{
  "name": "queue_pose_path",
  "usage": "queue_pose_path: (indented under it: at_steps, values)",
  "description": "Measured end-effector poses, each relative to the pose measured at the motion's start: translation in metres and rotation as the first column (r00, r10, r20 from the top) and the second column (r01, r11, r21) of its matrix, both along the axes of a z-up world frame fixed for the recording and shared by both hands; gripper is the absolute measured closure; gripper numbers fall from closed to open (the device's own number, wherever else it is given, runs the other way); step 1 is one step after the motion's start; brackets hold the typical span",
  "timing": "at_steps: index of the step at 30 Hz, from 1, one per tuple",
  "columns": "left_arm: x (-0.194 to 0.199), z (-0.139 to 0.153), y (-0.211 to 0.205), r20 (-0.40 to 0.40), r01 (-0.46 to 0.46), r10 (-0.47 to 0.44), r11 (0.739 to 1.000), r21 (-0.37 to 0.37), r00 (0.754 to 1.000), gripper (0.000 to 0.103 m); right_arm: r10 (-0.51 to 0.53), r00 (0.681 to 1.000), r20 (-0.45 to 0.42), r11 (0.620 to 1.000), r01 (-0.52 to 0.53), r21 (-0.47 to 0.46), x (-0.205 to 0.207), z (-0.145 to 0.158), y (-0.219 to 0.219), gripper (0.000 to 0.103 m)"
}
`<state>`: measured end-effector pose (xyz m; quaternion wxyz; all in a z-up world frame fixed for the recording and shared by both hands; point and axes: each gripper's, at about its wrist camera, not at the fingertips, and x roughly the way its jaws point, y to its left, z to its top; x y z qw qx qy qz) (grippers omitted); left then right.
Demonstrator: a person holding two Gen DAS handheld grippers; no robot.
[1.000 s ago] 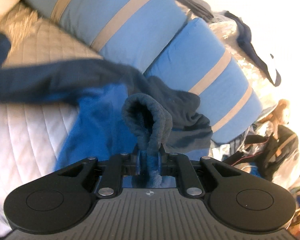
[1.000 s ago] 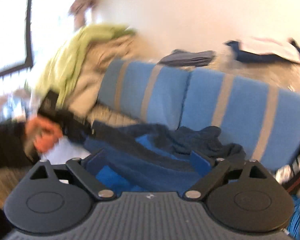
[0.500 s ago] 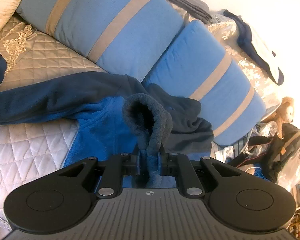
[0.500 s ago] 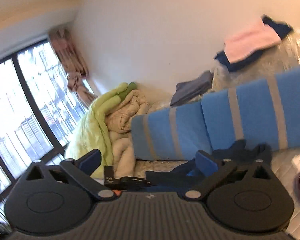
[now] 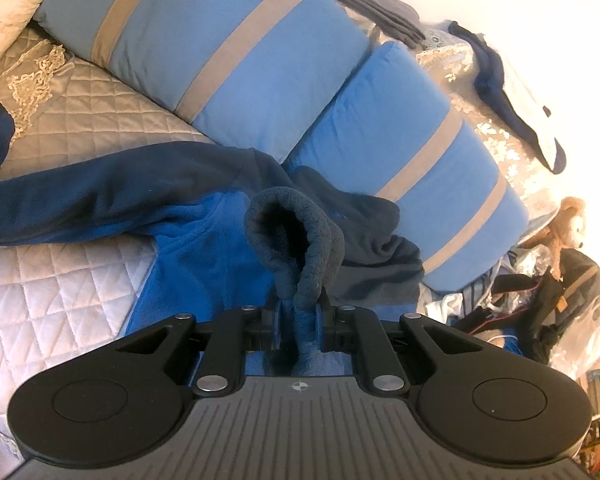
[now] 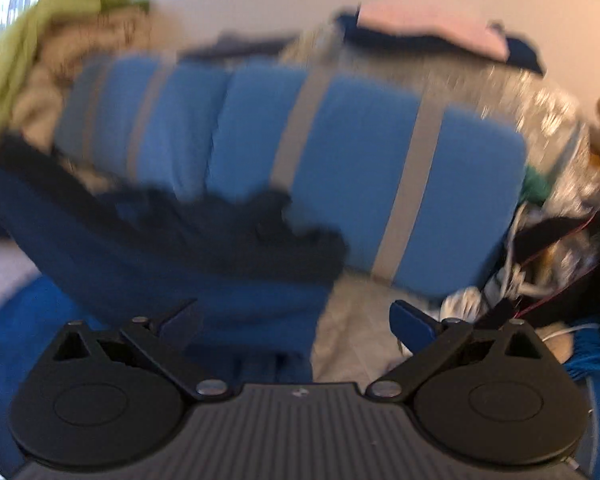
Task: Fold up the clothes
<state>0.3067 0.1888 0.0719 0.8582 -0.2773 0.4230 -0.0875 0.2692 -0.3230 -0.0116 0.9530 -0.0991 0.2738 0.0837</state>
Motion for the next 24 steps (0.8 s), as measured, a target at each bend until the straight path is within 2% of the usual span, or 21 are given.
queue_pose_path:
  at_steps: [4,8,11,15,17,18,21,22,24]
  values:
    - [0.004,-0.004,0.006,-0.011,-0.013,0.013,1.0,-0.01,1.0,0.092,-0.004,0.998,-0.064,0.992,-0.004,-0.127,0.035,-0.058,0.006,0.003]
    - [0.01,-0.01,0.013,-0.022,-0.026,0.026,0.999,-0.026,0.999,0.092,-0.038,0.992,-0.116,0.976,0.012,-0.216,0.068,-0.105,0.011,0.006]
    - [0.016,-0.017,0.017,-0.035,-0.029,0.027,0.999,-0.039,0.999,0.092,-0.093,0.99,-0.11,0.952,0.055,-0.302,0.087,-0.131,0.016,0.013]
    - [0.022,-0.028,0.02,-0.048,-0.029,0.027,0.998,-0.053,0.998,0.092,-0.087,0.994,-0.066,0.962,0.067,-0.264,0.097,-0.14,0.018,0.015]
    - [0.023,-0.037,0.02,-0.064,-0.029,0.025,0.998,-0.062,0.998,0.092,-0.121,0.993,-0.01,0.955,0.113,-0.273,0.101,-0.142,0.016,0.024]
    - [0.022,-0.041,0.02,-0.072,-0.025,0.02,0.998,-0.065,0.997,0.092,-0.163,0.987,-0.001,0.957,0.158,-0.244,0.104,-0.142,0.009,0.034]
    - [0.02,-0.061,0.019,-0.103,-0.005,-0.002,0.998,-0.068,0.995,0.091,-0.293,0.955,-0.05,0.956,0.294,0.004,0.109,-0.135,-0.025,0.058]
    - [0.019,-0.069,0.019,-0.113,0.002,-0.009,0.998,-0.066,0.994,0.091,-0.318,0.944,-0.087,0.94,0.326,0.101,0.11,-0.132,-0.039,0.06]
    - [0.017,-0.085,0.018,-0.147,0.0,-0.009,0.998,-0.059,0.989,0.091,-0.351,0.922,-0.166,0.877,0.385,0.287,0.11,-0.128,-0.068,0.06]
